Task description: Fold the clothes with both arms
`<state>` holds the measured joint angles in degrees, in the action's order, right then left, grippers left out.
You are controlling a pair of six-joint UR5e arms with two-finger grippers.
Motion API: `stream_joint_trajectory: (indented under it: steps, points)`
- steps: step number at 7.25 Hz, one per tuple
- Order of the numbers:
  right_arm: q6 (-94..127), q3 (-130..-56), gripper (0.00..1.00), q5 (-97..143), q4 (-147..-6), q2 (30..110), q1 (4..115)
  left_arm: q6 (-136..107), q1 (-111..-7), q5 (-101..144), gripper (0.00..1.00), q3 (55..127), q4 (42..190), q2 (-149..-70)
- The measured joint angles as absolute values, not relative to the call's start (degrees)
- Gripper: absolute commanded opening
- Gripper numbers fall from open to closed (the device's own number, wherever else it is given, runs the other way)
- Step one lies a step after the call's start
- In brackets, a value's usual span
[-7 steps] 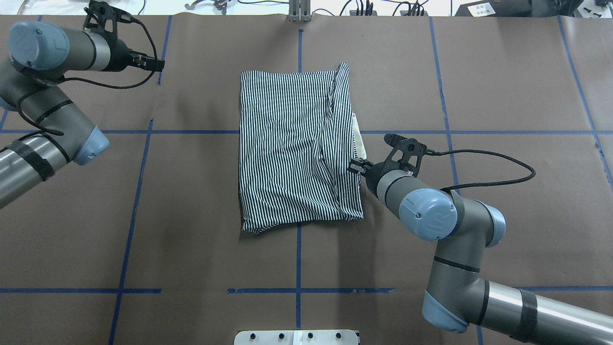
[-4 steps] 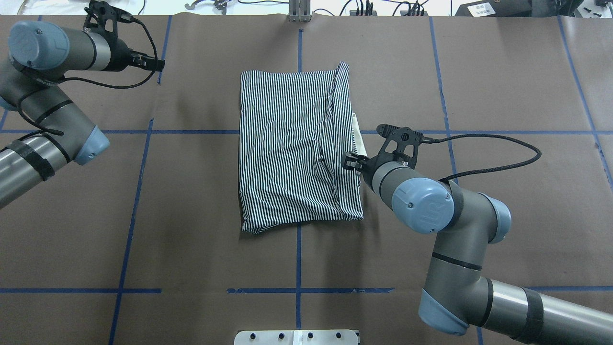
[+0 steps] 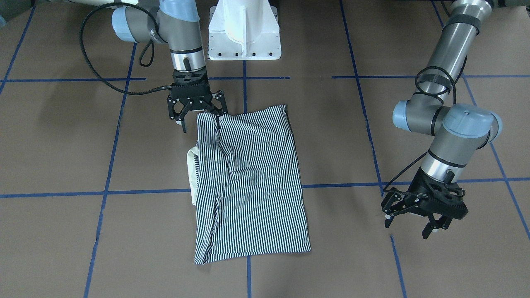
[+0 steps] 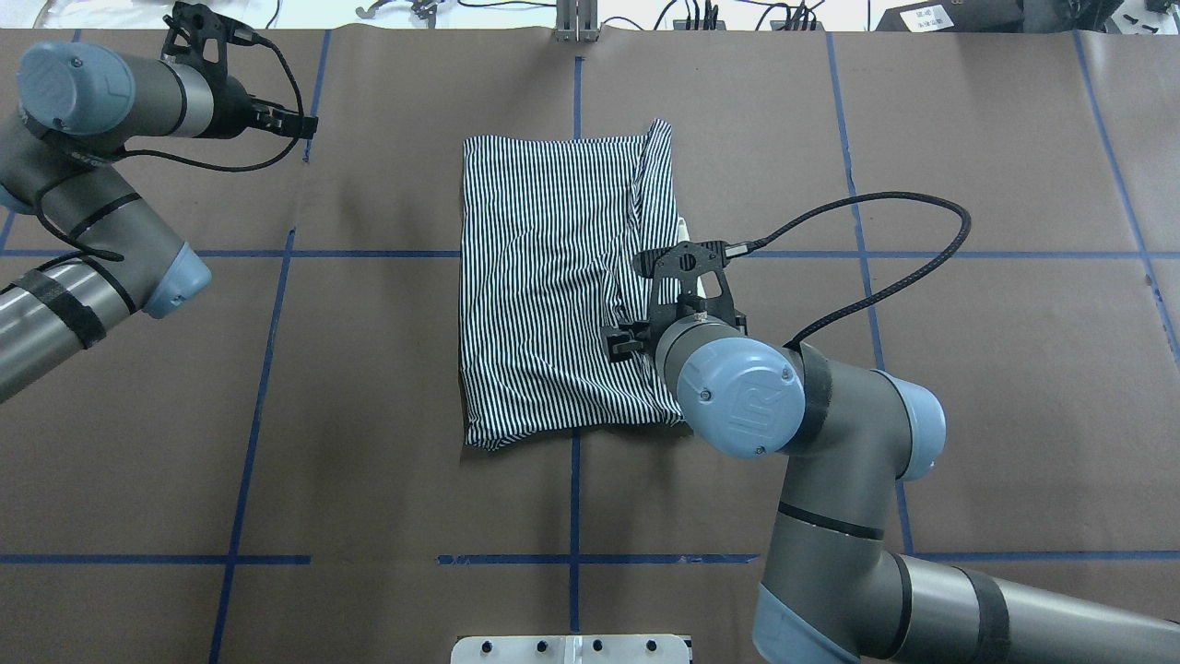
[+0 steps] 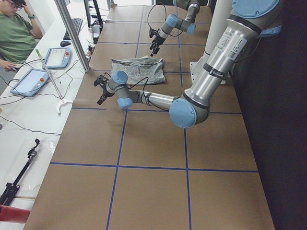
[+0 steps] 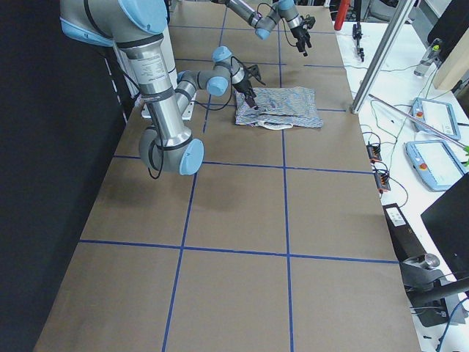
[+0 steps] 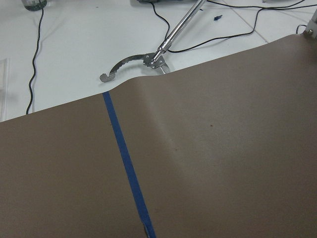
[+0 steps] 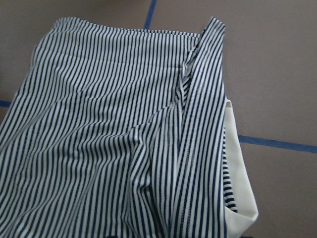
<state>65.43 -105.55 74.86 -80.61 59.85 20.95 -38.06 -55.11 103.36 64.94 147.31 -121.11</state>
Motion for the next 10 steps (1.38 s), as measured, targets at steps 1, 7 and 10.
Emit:
stream_joint_trajectory:
  steps: [1, 7, 10]
  points:
    - [62.83, -105.54, 0.90, 73.91, -79.52, 58.95, 20.55, -38.08, -55.12, 103.36, 1.00, 64.98, 147.30, -121.11]
    - [35.66, -105.40, 0.70, 71.40, -79.42, 62.28, 16.24, -38.00, -55.94, 112.92, 1.00, 71.41, 144.66, -117.24]
    - [27.33, -105.27, 0.62, 71.24, -80.54, 63.34, 15.56, -38.11, -55.87, 113.53, 1.00, 72.89, 143.75, -116.41]
